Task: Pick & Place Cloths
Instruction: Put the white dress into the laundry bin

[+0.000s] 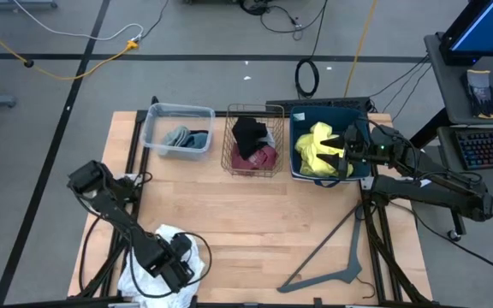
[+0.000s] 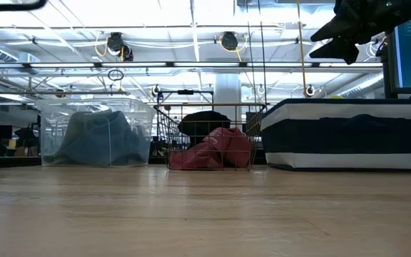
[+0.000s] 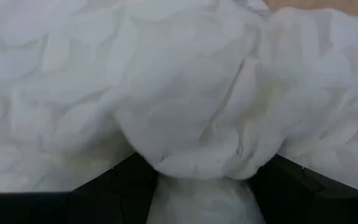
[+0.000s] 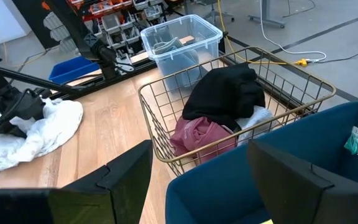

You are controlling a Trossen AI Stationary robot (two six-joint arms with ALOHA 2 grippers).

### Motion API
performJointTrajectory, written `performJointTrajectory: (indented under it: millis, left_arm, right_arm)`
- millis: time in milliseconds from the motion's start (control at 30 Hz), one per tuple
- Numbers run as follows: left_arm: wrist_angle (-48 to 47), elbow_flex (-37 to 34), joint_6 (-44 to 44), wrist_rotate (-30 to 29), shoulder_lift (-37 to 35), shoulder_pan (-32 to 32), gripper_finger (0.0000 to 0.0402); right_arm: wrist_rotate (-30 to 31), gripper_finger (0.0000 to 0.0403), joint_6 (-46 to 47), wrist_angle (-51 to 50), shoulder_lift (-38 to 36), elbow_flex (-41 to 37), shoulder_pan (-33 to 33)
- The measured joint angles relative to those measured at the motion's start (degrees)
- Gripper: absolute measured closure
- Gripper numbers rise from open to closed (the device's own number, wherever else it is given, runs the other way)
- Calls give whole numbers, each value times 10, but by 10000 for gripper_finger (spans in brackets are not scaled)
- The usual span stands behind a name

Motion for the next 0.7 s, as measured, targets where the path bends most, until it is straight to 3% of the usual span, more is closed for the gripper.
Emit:
performJointTrajectory:
  millis: [200,500,700]
  left_arm:
    - [8,1,70,-32,14,6,187]
    - [30,-1,158,-149,15,24,381]
    - [82,-8,192,-283,18,47,391]
  right_arm:
    - [-2,149,0,0,0,0,0]
    - [-2,149,0,0,0,0,0]
    - [-2,149,0,0,0,0,0]
